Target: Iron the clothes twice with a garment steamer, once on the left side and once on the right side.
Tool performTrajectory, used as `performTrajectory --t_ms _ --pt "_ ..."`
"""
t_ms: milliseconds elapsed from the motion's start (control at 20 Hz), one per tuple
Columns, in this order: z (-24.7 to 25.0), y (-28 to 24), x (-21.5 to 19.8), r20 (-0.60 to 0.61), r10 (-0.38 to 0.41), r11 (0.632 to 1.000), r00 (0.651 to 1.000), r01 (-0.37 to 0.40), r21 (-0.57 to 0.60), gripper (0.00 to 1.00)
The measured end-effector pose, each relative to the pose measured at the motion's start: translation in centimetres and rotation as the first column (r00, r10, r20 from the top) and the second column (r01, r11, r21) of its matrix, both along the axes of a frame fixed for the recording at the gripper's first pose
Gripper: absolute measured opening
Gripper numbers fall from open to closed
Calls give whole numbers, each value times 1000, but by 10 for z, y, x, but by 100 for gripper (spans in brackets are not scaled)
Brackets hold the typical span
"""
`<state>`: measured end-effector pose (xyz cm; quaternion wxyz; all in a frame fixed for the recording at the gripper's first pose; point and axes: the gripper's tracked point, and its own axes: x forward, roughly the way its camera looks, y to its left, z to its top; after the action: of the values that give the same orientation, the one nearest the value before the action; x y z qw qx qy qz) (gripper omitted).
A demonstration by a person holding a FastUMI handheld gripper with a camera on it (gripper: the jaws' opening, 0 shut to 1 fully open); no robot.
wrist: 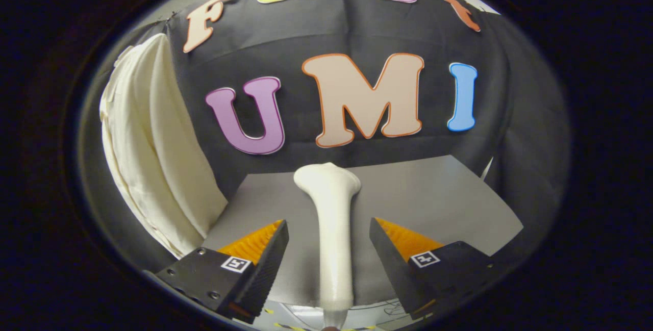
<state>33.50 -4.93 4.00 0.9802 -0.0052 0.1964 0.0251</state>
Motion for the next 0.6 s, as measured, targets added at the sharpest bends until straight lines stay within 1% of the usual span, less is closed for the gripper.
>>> performTrajectory --t_ms 150,300,350,500,550,600 --pt "-7 0 21 -49 -1 1000 999 1 3 97" --pt "-10 2 42 -110 8 1000 994 -6 18 89" --pt "-8 3 46 -123 14 999 992 -10 36 89" --pt "-13 2 57 -215 33 998 976 -19 67 87" --pt "-18 3 60 -251 25 998 968 -8 67 87" --pt "-19 2 58 -283 17 999 959 -7 37 85"
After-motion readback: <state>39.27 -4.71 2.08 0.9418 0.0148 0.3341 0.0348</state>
